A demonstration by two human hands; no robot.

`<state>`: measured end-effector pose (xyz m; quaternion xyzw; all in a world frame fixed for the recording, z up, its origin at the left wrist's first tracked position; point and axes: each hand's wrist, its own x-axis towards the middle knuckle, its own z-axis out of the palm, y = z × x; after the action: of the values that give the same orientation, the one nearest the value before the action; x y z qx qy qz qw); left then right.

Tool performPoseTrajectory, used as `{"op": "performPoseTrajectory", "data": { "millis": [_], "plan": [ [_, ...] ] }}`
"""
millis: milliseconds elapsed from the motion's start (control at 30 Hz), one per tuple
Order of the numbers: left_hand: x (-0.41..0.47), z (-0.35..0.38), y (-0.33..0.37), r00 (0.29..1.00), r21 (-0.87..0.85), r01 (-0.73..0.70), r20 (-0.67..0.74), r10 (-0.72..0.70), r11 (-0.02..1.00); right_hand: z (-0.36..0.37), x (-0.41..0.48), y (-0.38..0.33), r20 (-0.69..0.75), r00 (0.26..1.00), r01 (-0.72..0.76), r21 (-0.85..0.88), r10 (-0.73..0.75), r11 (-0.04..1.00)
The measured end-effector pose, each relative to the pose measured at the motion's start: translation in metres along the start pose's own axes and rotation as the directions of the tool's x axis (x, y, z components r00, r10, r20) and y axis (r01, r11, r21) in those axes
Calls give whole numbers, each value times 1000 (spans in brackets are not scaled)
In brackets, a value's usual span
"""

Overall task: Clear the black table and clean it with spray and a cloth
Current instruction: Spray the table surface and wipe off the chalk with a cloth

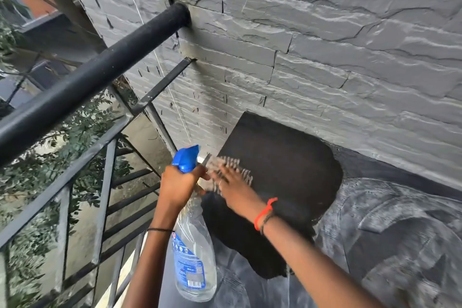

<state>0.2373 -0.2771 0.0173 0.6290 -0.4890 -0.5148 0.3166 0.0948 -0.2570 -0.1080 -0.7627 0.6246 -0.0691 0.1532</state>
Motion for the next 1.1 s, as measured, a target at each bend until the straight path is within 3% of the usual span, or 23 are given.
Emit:
{"op": "performPoseTrajectory", "data": {
  "millis": [100,200,333,433,500,667,733,800,933,1100],
  "plan": [
    [-9,-4,-1,1000,-14,-9,-4,9,1000,7,-73,-12,-8,1000,15,78,-15,997],
    [-18,-9,-4,1000,-13,-10,-6,10,1000,4,-123,23,-70,996,-49,72,54,996],
    [-34,-17,-15,1000,-12,3,0,-3,1000,-9,-104,77,-95,969,-228,5,227,974],
    [-46,-17,-22,1000,-10,3,-2,-3,1000,-13,-63,57,-78,959,-273,7,272,962],
    [-53,-16,-26,1000,-9,-6,-14,6,1000,-3,-56,24,6,970,-241,35,241,970],
    [-69,-19,-34,1000,-3,-7,-21,7,1000,21,-137,-25,-2,999,49,-67,-49,997],
    [-73,-20,-35,1000,-3,-3,-20,3,1000,14,-175,-9,-66,998,4,-55,-7,998],
    [-84,-21,-35,1000,-8,-2,-18,1,1000,3,-196,18,-19,995,-99,-41,98,994],
    [-105,-28,-38,1000,-12,-8,-5,8,1000,-7,-159,56,-21,982,-190,-46,190,981],
    [-126,-34,-52,1000,-33,-19,-19,18,999,4,-117,-13,49,983,-181,36,179,983]
  ]
}}
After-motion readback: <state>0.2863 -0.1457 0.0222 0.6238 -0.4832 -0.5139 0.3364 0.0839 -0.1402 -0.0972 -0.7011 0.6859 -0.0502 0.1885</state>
